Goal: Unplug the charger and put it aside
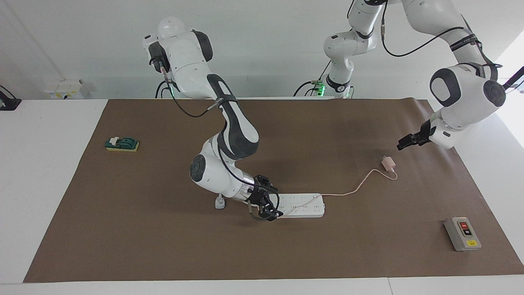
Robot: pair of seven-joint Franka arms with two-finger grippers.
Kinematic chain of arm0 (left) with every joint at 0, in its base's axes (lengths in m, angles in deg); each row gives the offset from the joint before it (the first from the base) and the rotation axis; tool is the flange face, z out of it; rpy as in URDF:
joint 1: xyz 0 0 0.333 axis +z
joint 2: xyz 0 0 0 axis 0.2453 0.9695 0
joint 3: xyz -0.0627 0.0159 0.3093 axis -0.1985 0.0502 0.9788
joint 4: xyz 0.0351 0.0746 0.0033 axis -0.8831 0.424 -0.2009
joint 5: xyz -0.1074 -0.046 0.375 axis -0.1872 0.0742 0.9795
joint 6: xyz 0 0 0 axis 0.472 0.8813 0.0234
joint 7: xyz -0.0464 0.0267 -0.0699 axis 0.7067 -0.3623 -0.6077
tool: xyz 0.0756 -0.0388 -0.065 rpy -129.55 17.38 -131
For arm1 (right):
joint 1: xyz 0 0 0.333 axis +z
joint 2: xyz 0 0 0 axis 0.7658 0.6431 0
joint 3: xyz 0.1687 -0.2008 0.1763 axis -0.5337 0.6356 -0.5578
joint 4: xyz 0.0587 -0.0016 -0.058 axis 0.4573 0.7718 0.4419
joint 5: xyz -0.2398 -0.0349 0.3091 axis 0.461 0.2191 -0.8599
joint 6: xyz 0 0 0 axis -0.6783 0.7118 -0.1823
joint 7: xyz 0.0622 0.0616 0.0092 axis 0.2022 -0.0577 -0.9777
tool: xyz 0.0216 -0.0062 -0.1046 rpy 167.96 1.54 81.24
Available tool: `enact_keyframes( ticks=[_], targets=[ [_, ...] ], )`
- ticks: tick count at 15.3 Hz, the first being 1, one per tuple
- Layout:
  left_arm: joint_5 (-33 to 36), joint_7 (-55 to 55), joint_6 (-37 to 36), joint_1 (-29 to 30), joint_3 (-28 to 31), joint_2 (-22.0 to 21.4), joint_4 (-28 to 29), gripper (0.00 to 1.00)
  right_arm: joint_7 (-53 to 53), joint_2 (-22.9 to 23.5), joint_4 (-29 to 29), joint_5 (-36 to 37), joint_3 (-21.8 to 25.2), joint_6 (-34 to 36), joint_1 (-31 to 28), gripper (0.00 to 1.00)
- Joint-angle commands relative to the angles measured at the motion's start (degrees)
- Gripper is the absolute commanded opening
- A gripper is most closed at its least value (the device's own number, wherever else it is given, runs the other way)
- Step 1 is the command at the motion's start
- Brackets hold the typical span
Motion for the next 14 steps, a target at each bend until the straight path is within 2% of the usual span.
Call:
enact_keyframes(
  ticks=[1,3,6,8,10,14],
  targets=[
    [0.0,0.6,-1.8,-1.0,-0.1,0.6,-5.1,1.00,1.6,-5.9,4.3,0.9,2.2,4.1,-0.3,1.00],
    [0.2,0.9,-1.1,-1.6,-0.1,0.6,-7.1,1.00,1.5,-8.6,4.5,1.7,4.9,8.3,-0.3,1.00],
    [0.1,0.2,-2.3,-2.6,-0.3,-1.0,-8.1,1.00,-0.1,-13.1,4.5,7.3,8.7,14.3,-0.7,1.00],
    [0.2,-0.2,-5.4,-2.7,-0.5,-3.7,-7.9,1.00,-4.8,-15.6,4.5,9.7,10.0,18.2,-2.5,1.00],
    [0.8,-2.3,-9.9,-5.3,-0.6,-6.1,-7.3,1.00,-11.3,-17.8,4.5,12.3,10.8,22.0,-4.8,1.00],
    [2.7,-3.3,-10.9,-8.5,-0.6,-7.2,-6.9,1.00,-25.0,-21.1,4.5,17.8,10.8,29.1,-9.3,1.00]
  ],
)
